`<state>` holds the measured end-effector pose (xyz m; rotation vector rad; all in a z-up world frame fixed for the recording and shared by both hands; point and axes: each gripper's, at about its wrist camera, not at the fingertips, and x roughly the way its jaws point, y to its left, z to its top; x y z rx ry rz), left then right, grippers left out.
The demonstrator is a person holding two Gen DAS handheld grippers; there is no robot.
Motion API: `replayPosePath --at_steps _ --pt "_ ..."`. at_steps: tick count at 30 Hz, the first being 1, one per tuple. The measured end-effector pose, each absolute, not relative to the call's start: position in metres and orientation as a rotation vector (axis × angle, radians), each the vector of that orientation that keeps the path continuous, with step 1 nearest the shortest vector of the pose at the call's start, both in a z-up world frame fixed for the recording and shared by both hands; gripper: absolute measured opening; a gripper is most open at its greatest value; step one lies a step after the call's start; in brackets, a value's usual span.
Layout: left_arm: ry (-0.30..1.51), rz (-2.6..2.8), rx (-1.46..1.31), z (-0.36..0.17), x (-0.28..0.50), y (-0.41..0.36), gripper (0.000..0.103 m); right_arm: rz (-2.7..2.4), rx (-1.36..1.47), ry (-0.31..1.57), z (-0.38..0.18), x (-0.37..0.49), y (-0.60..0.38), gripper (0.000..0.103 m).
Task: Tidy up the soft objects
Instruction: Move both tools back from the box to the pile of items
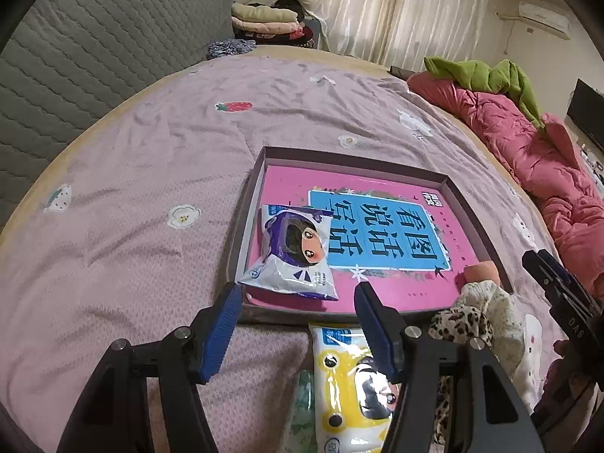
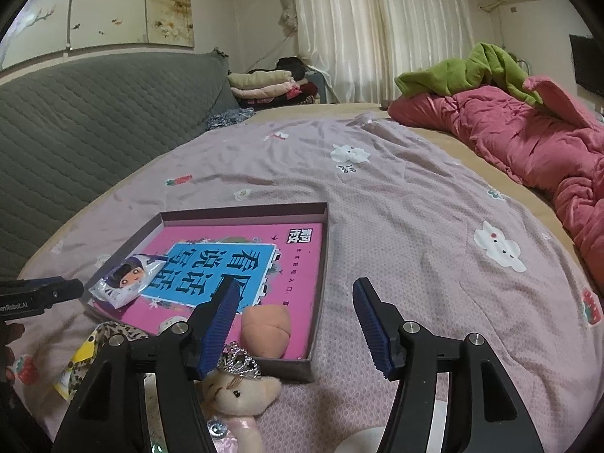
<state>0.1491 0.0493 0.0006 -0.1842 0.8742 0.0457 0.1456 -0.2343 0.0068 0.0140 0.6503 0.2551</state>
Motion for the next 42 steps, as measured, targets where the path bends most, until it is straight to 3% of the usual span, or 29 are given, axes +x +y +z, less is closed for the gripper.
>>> replayPosePath --at_steps 42 --pt "0.962 -0.055 -0.156 -0.009 0.085 0.030 0.062 0.463 -0.088 0.622 0.033 0.046 -0.172 0.066"
